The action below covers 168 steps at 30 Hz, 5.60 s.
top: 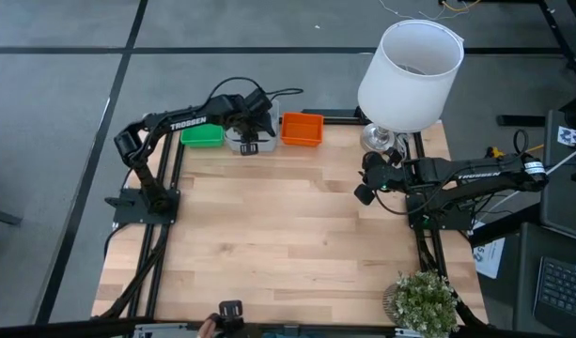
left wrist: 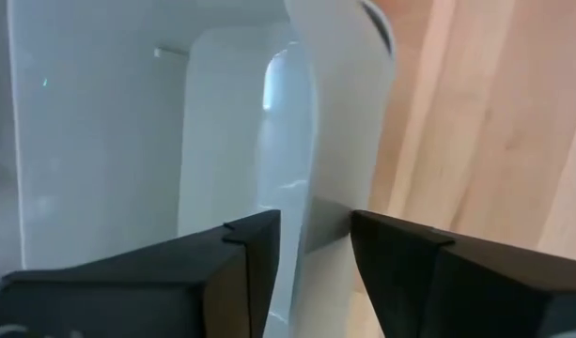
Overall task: Stack baskets by color
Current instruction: Stack the bottom gray bin on top of the top gray bin, then adjust the stacked orange bins, then return to Home Position
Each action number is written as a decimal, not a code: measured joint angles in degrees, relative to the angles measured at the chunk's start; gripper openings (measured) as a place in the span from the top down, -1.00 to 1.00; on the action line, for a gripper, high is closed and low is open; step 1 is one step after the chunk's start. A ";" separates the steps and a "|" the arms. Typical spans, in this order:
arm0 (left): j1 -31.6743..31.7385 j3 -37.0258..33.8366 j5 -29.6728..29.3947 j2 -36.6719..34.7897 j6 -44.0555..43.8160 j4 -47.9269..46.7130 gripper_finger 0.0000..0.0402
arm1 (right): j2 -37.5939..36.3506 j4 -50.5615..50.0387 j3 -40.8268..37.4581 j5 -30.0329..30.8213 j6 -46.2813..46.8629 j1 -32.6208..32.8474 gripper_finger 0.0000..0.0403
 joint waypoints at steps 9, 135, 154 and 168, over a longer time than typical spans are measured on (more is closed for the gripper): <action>-0.65 0.00 -1.88 0.00 -6.95 0.06 0.33 | 0.00 0.00 0.00 0.00 0.00 0.01 0.55; -4.72 26.30 23.49 29.48 -8.42 19.39 0.36 | 1.64 2.08 0.04 -0.04 0.00 0.00 0.55; -15.83 26.23 13.98 5.15 -24.25 -32.14 0.36 | 2.13 2.37 -0.05 -1.62 1.79 0.07 0.55; -21.38 0.75 4.43 -24.86 -41.37 -30.50 0.37 | 4.58 3.12 -0.04 -1.65 1.68 0.07 0.55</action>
